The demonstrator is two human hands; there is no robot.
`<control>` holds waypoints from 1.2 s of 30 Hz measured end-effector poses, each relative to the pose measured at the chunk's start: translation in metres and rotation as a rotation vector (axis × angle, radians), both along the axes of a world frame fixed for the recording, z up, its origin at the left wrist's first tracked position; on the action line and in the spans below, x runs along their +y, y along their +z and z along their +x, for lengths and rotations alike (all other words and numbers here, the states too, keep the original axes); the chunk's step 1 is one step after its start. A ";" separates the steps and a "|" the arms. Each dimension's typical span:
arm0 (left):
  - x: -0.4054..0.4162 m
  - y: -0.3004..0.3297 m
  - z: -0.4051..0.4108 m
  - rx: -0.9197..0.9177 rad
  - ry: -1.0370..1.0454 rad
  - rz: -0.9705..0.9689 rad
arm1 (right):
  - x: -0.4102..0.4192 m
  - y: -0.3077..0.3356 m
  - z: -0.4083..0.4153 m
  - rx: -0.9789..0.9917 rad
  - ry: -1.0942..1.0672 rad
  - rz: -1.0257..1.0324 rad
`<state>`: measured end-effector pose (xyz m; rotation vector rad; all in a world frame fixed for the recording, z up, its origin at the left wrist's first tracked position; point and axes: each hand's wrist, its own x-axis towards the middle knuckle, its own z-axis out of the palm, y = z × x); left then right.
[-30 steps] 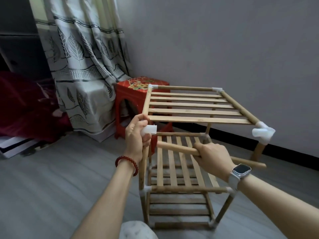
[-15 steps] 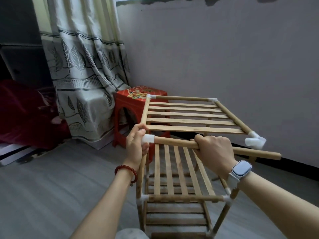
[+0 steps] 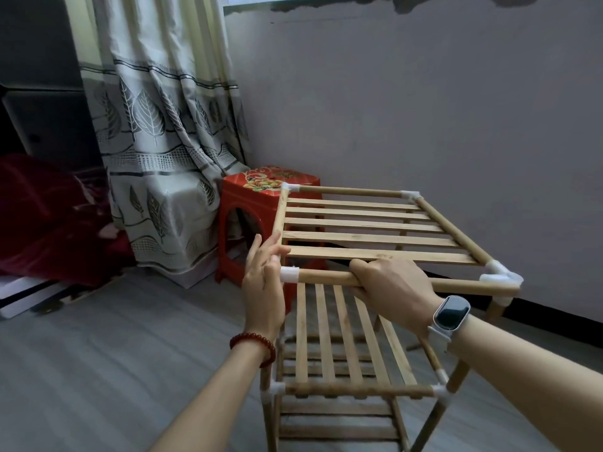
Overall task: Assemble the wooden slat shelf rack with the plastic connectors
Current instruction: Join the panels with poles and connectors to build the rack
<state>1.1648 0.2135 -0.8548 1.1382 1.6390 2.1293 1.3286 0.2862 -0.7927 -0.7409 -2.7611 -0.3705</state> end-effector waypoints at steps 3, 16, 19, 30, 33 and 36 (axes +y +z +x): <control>0.002 -0.001 -0.003 -0.035 -0.029 0.045 | 0.008 0.008 -0.008 -0.082 0.011 -0.201; -0.009 0.004 -0.010 0.383 0.235 -0.149 | 0.014 -0.003 0.026 0.068 0.139 -0.059; -0.015 0.016 0.001 0.696 0.500 -0.229 | 0.025 -0.007 0.065 0.215 0.161 -0.048; 0.034 0.025 0.111 1.379 0.148 -0.255 | 0.061 0.008 0.137 0.679 -0.618 -0.995; 0.029 0.022 0.091 1.358 0.107 -0.171 | 0.056 0.005 0.144 0.609 -0.529 -1.126; 0.023 0.020 0.069 1.282 0.118 -0.109 | 0.039 0.001 0.145 0.645 -0.386 -1.447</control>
